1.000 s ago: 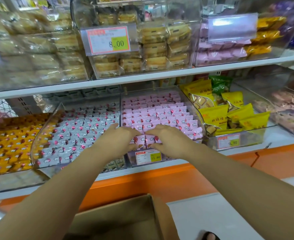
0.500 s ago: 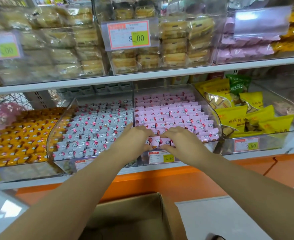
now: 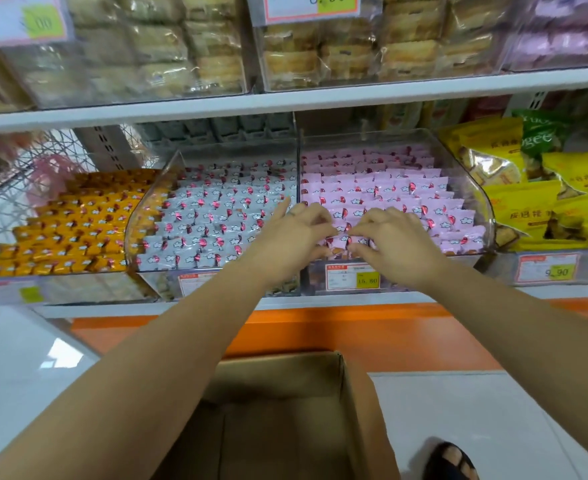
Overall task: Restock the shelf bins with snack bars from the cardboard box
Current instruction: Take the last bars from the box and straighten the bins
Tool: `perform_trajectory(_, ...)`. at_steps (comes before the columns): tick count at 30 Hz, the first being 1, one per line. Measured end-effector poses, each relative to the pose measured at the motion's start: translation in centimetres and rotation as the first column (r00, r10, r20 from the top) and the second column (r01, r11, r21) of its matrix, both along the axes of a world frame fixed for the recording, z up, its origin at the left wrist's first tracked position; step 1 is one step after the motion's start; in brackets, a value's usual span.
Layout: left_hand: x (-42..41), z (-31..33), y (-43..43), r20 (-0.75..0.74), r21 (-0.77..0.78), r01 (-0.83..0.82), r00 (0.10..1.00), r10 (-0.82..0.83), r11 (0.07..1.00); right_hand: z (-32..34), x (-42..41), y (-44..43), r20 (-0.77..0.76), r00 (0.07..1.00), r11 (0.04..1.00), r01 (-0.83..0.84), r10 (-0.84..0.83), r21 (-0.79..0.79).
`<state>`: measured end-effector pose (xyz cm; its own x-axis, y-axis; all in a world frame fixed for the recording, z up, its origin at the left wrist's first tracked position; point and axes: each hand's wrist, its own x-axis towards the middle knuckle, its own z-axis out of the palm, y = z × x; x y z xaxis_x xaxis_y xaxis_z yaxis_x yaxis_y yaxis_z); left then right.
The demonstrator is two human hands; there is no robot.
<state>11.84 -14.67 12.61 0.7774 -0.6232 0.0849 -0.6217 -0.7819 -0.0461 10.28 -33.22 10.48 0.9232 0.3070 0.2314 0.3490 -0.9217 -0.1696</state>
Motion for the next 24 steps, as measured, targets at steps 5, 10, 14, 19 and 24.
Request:
perform_trajectory(5, -0.9, -0.3, 0.8, 0.103, -0.042, 0.063, 0.993, -0.058, 0.997, -1.5, -1.9, 0.7, 0.219, 0.974, 0.992, -0.078, 0.054, 0.101)
perform_trajectory(10, -0.2, 0.7, 1.1, 0.118, 0.071, -0.052, 0.992, 0.043, 0.996, -0.3, -0.2, 1.7, 0.061, 0.998, 0.994, -0.013, 0.007, 0.105)
perform_trajectory(14, 0.4, 0.9, 0.9, 0.034, -0.008, -0.106, 0.994, 0.107, 0.994, 1.1, 1.1, 3.2, -0.052, 0.997, 0.997, -0.051, 0.054, 0.058)
perform_trajectory(19, 0.0, 1.1, 1.1, -0.017, -0.080, -0.116, 0.993, 0.115, 0.990, 2.0, 0.9, 3.5, -0.138, 0.986, 0.989, -0.074, 0.092, 0.127)
perform_trajectory(24, -1.2, 1.0, 2.1, 0.038, -0.109, -0.059, 0.997, 0.064, 0.992, 1.6, 0.0, 3.5, -0.075, 0.992, 0.981, -0.089, 0.104, 0.174)
